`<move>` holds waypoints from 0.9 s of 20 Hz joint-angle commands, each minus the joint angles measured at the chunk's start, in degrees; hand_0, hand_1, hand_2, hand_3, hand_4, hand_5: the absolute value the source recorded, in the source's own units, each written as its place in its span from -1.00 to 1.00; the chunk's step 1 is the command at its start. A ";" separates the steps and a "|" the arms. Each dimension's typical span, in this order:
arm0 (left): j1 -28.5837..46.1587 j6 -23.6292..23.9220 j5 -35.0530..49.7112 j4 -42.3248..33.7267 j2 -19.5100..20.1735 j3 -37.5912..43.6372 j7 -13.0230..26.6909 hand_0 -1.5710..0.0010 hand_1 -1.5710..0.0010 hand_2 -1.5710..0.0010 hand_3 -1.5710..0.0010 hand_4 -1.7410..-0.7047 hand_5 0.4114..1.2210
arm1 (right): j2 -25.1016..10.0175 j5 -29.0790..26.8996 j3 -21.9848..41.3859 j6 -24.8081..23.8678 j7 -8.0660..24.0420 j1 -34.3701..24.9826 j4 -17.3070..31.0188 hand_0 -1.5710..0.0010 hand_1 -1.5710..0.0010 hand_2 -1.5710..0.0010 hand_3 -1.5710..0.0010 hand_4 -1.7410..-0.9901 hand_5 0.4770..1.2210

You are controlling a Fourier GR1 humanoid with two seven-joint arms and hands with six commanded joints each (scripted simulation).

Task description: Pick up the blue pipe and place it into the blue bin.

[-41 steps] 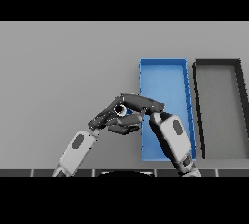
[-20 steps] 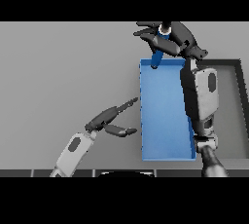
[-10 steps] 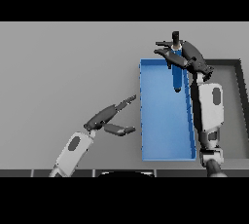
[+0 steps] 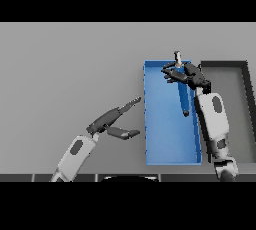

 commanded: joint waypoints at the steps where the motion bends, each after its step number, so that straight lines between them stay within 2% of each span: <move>1: 0.04 0.17 -0.17 -0.07 0.15 0.07 0.16 1.00 1.00 1.00 1.00 0.58 -0.82 | -1.06 -2.11 2.68 -1.70 0.01 -0.70 1.84 -1.00 -1.00 -1.00 0.18 -0.73 1.00; 2: 0.60 0.10 -0.35 0.09 0.44 -0.04 -0.41 1.00 1.00 1.00 1.00 0.59 -0.82 | -2.56 -4.67 5.57 -3.57 0.01 -0.52 3.11 -1.00 -1.00 -1.00 0.34 -0.79 1.00; 3: -0.02 0.14 -0.36 0.18 0.33 0.10 -0.04 1.00 1.00 1.00 1.00 0.59 -0.81 | -4.20 -8.36 9.02 -5.90 0.01 -0.82 4.37 -1.00 -1.00 -1.00 0.48 -0.83 0.86; 4: -0.14 -0.17 0.02 -0.05 0.31 0.09 0.20 1.00 1.00 1.00 1.00 0.58 -0.80 | -5.61 -12.19 12.48 -8.41 0.00 -1.93 5.62 -1.00 -1.00 -0.93 0.42 -0.69 0.84; 6: -0.58 -0.19 0.39 0.30 0.13 0.47 0.56 1.00 1.00 1.00 1.00 0.58 -0.80 | -9.59 -20.65 20.35 -12.89 0.01 -4.24 8.03 -0.38 -0.31 -0.26 0.63 -0.27 0.80; 8: -0.15 -0.11 0.02 0.56 0.20 0.25 -0.06 1.00 1.00 1.00 1.00 0.58 -0.80 | -13.17 -26.60 27.45 -16.00 0.01 -5.65 7.08 0.12 0.16 0.20 0.76 -0.01 0.74; 10: -0.13 -0.14 0.45 0.38 0.08 0.40 0.22 1.00 1.00 1.00 1.00 0.57 -0.80 | -15.81 -24.59 31.65 -12.68 0.00 -5.99 2.94 0.43 0.47 0.49 0.85 0.16 0.59; 12: 0.03 0.26 -0.09 0.62 -0.24 0.02 0.47 1.00 1.00 1.00 1.00 0.57 -0.80 | -19.15 -20.45 35.51 -9.39 0.02 -7.18 0.78 0.64 0.66 0.67 0.90 0.31 0.30; 15: 0.72 -0.26 0.20 0.02 0.60 0.08 -0.77 1.00 1.00 1.00 1.00 0.57 -0.79 | -20.79 -20.54 39.69 -7.17 0.02 -8.33 -0.44 0.81 0.82 0.83 0.95 0.43 -0.03; 18: 0.34 0.33 0.00 -0.08 -0.27 -0.13 0.19 1.00 1.00 1.00 1.00 0.57 -0.79 | -21.84 -20.26 42.09 -5.92 -0.07 -9.12 0.10 0.91 0.91 0.91 0.97 0.54 -0.21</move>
